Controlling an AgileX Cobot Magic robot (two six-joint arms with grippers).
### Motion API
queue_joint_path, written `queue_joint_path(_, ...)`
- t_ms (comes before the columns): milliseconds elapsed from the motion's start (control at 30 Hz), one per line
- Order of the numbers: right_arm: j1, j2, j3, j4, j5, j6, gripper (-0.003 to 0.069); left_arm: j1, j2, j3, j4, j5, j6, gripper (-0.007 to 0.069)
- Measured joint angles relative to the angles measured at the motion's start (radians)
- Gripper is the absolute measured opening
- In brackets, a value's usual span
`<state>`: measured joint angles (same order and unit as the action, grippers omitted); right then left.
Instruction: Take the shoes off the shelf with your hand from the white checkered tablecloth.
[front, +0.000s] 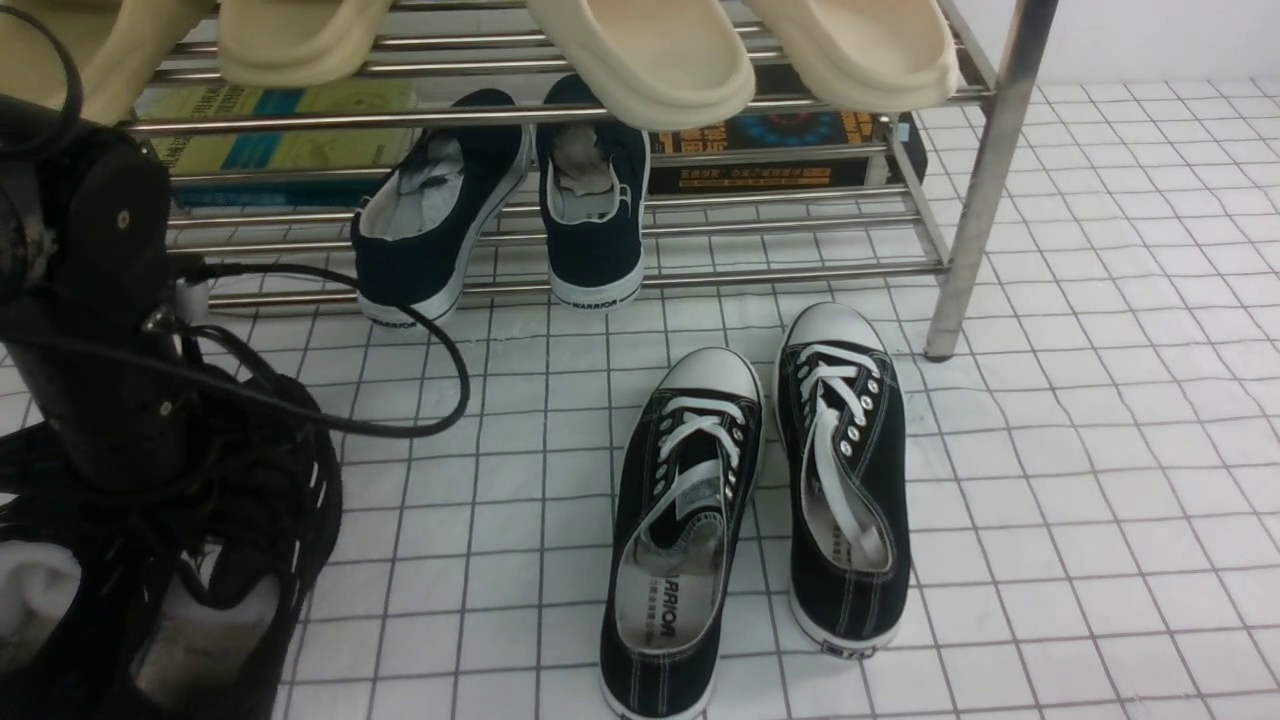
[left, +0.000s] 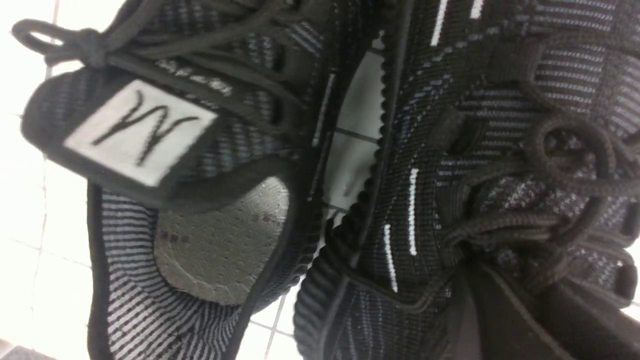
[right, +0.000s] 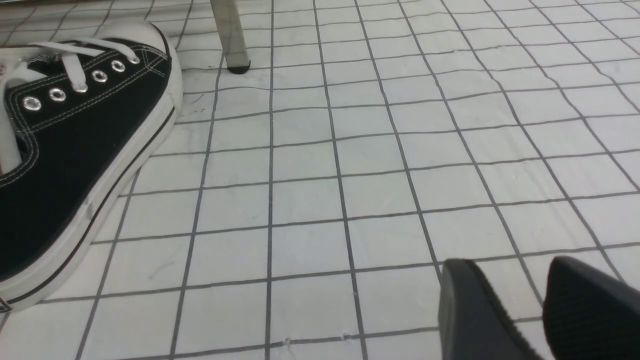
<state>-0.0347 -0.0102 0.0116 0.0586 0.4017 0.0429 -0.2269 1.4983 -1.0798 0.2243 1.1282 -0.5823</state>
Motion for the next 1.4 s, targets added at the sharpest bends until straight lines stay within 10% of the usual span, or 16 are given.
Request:
queue_joint_path(367,0.0,0.0,0.0,0.0,0.0,0.0,0.0239,0.001,0.035,0.0,-0.001,-0.007,0.061,0.0091)
queue_joint_path(667,0.0,0.0,0.0,0.0,0.0,0.0,0.0239,0.001,0.012,-0.096,-0.023,0.034,0.139,0.032)
queue_joint_path(933,0.0,0.0,0.0,0.0,0.0,0.0,0.0239,0.001,-0.114,-0.202,-0.039,0.08,0.188,0.0367)
queue_joint_path(1400,0.0,0.0,0.0,0.0,0.0,0.0,0.0239,0.001,-0.653,0.069,-0.121,0.021,0.377,0.0001)
